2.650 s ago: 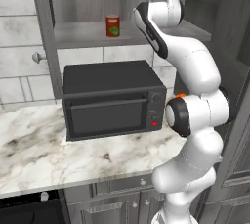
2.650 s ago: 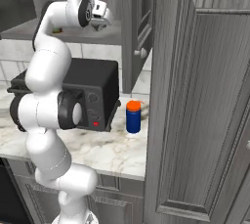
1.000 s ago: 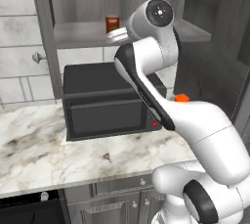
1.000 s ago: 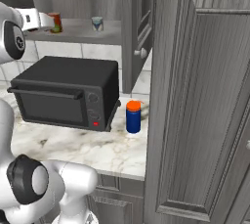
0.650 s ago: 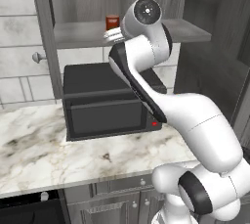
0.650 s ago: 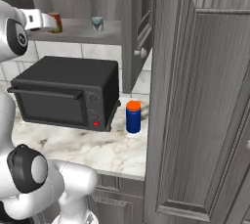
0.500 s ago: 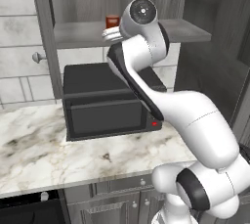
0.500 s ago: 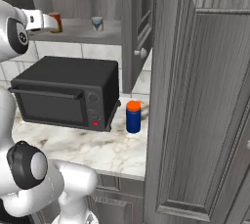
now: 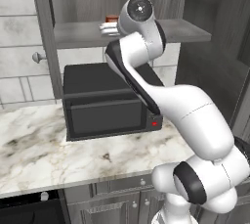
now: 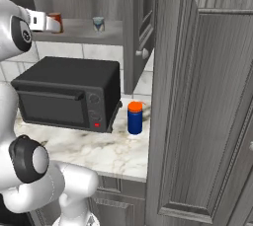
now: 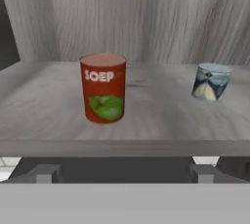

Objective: Restock the canned food cabinet by taking the new fresh canned food from the counter and placing it in the cabinet. Then, take the old canned food from the cabinet and place it on the counter.

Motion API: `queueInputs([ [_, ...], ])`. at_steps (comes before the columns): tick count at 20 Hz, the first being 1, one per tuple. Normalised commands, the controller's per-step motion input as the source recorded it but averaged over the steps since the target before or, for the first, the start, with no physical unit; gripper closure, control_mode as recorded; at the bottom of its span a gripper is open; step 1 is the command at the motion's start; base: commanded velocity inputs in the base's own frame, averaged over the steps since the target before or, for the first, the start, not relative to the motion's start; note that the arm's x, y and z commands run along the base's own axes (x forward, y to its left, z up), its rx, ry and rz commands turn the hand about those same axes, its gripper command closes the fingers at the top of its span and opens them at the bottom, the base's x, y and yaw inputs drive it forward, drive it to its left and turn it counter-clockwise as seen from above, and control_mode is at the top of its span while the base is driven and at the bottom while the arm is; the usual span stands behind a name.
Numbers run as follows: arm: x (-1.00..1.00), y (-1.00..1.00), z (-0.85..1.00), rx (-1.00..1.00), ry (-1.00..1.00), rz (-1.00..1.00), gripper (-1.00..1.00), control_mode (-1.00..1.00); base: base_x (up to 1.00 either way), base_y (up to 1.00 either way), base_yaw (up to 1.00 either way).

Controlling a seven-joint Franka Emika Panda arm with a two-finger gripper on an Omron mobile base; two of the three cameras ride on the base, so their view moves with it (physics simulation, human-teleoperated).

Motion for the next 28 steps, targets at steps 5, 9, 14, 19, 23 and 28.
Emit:
queueInputs([
  [5, 0.29, 0.01, 0.0, 0.0, 0.01, 0.0, -1.0, -1.0, 0.0, 0.0, 0.0],
  [9, 0.31, 0.11, 0.0, 0.0, 0.04, 0.0, -1.0, -1.0, 0.0, 0.0, 0.0],
  [14, 0.3, 0.11, 0.0, 0.0, 0.05, 0.0, -1.0, -1.0, 0.0, 0.0, 0.0],
  [19, 0.35, 0.17, 0.0, -0.02, 0.05, 0.0, -1.0, -1.0, 0.0, 0.0, 0.0],
  [23, 0.37, 0.11, 0.0, -0.02, 0.01, 0.0, -1.0, -1.0, 0.0, 0.0, 0.0],
  [28, 0.34, 0.0, 0.0, 0.0, 0.0, 0.0, -1.0, -1.0, 0.0, 0.0, 0.0],
])
